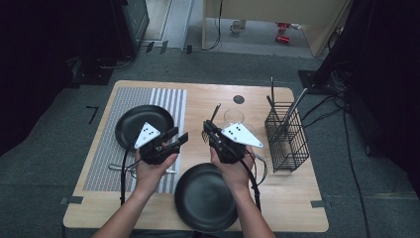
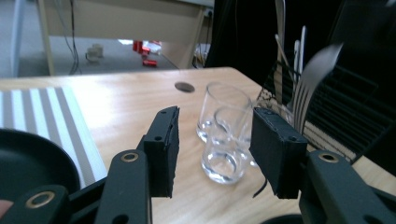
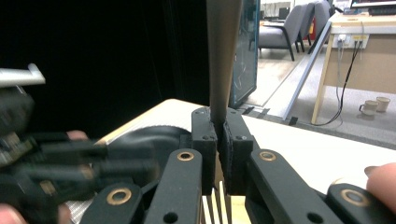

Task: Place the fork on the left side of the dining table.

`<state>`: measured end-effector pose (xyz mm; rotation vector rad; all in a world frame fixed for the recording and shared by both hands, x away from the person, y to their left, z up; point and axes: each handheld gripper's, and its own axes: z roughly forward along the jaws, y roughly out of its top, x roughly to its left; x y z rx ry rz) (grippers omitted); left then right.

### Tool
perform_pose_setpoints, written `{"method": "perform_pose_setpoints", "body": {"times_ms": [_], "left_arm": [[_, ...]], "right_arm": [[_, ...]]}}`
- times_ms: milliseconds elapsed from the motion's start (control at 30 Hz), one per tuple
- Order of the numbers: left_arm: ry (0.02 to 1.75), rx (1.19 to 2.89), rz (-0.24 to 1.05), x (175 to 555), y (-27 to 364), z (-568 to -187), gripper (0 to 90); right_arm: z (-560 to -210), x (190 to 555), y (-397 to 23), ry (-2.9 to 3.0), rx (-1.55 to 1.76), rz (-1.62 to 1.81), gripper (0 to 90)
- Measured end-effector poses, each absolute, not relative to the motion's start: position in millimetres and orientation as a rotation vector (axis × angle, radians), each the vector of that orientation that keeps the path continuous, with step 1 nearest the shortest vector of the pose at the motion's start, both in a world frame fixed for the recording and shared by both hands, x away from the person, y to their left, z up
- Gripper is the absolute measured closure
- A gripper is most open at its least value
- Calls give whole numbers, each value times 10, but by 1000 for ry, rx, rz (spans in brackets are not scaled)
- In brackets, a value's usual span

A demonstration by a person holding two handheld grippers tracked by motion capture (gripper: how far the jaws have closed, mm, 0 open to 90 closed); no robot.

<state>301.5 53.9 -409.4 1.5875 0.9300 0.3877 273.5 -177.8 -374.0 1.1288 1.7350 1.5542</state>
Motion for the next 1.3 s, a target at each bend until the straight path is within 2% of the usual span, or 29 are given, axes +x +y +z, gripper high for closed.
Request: {"method": "perform_pose_setpoints", "body": {"times_ms": [500, 867, 1033, 1267, 1300], "left_arm": [[806, 1571, 405, 2912, 457, -3670, 459], [733, 1586, 398, 2837, 337, -3522, 458], [719, 1588, 408, 2840, 270, -3469, 505], [706, 1595, 419, 2851, 241, -3439, 650], [703, 1600, 425, 2852, 238, -3437, 650]], "right_arm": [[-3975, 2779, -1638, 1813, 1147, 1496, 870], [-4050, 2785, -1541, 1855, 1143, 1477, 870], [-4092, 2765, -1452, 1883, 1121, 1476, 870], [-4121, 2736, -1376, 1910, 1096, 1475, 870], [-4124, 2732, -1364, 1913, 1090, 1473, 870]]}}
